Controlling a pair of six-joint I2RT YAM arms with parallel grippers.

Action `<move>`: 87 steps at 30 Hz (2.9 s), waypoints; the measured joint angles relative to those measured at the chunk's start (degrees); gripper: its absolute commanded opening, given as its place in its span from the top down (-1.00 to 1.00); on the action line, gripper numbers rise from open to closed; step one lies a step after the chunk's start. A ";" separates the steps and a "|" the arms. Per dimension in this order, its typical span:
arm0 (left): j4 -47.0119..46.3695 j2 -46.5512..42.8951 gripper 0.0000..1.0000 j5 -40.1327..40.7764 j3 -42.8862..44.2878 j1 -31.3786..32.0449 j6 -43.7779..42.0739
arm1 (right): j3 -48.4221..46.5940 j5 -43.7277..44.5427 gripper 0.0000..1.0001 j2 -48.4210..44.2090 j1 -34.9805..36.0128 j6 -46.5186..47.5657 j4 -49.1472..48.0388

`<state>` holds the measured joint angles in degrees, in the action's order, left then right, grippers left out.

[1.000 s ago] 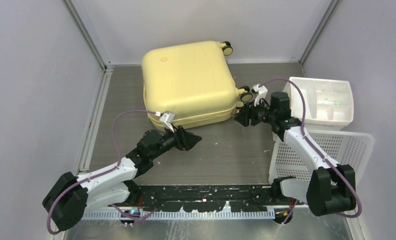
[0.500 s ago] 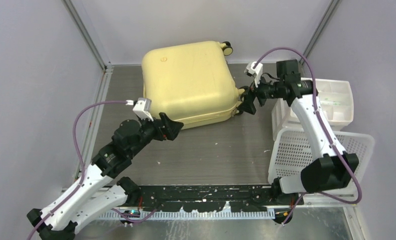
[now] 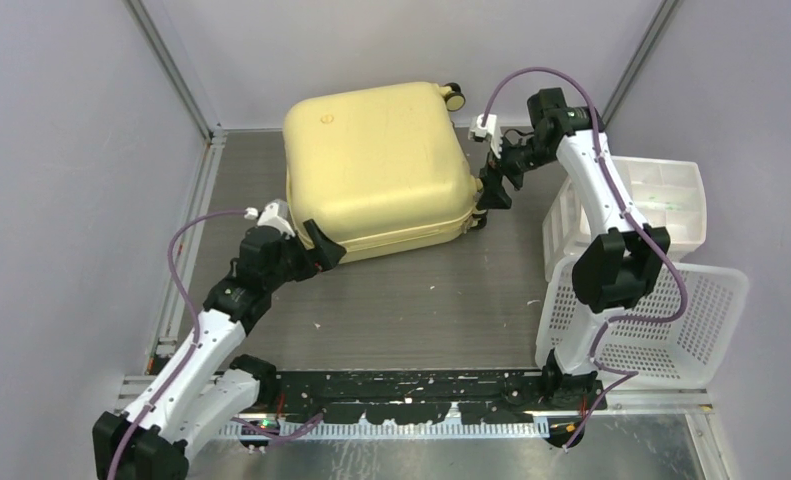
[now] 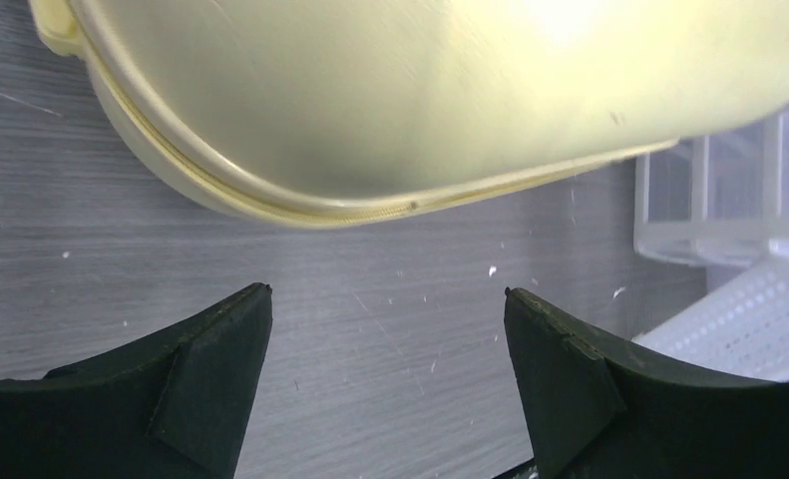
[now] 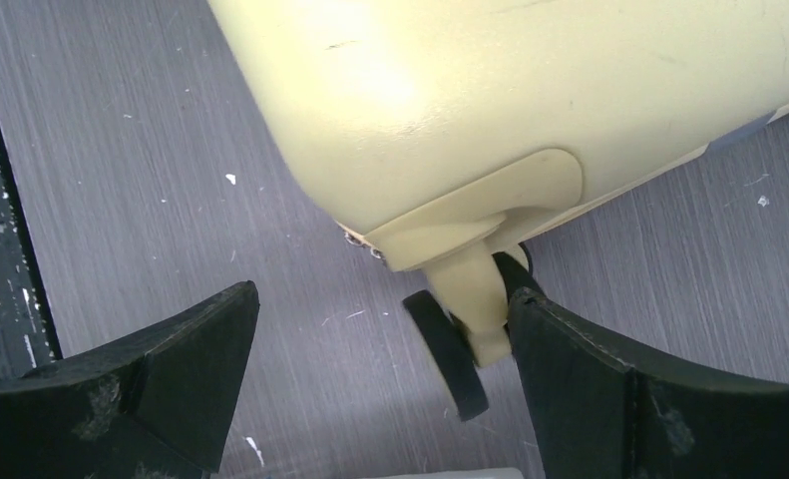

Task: Open, take out, and arrange the luggage
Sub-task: Adjust the luggage at the center of the board.

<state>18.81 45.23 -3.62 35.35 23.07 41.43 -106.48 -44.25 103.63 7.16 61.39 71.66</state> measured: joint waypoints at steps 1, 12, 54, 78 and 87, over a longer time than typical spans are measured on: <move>-1.09 0.66 -0.69 -1.22 -0.35 -1.86 0.39 | -1.03 0.00 -0.98 1.16 0.15 0.07 0.35; -10.62 6.27 -0.60 -6.56 -1.11 -10.56 1.95 | 0.87 4.90 -0.67 4.00 5.60 1.14 -1.95; -6.91 -14.32 -0.20 -18.23 -9.53 -7.85 8.63 | 43.12 -9.92 -0.99 -33.97 6.69 -51.74 -46.14; -11.54 12.26 0.11 2.97 -4.48 -15.63 7.93 | 44.33 9.27 0.30 -19.78 6.62 -63.39 -55.25; -17.62 19.47 0.10 1.18 -1.57 -17.79 9.03 | 37.88 12.15 0.39 -14.23 16.15 -59.25 -52.28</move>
<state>1.19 64.71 -2.44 33.78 5.28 50.46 -68.60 -32.10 89.41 23.31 2.13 19.38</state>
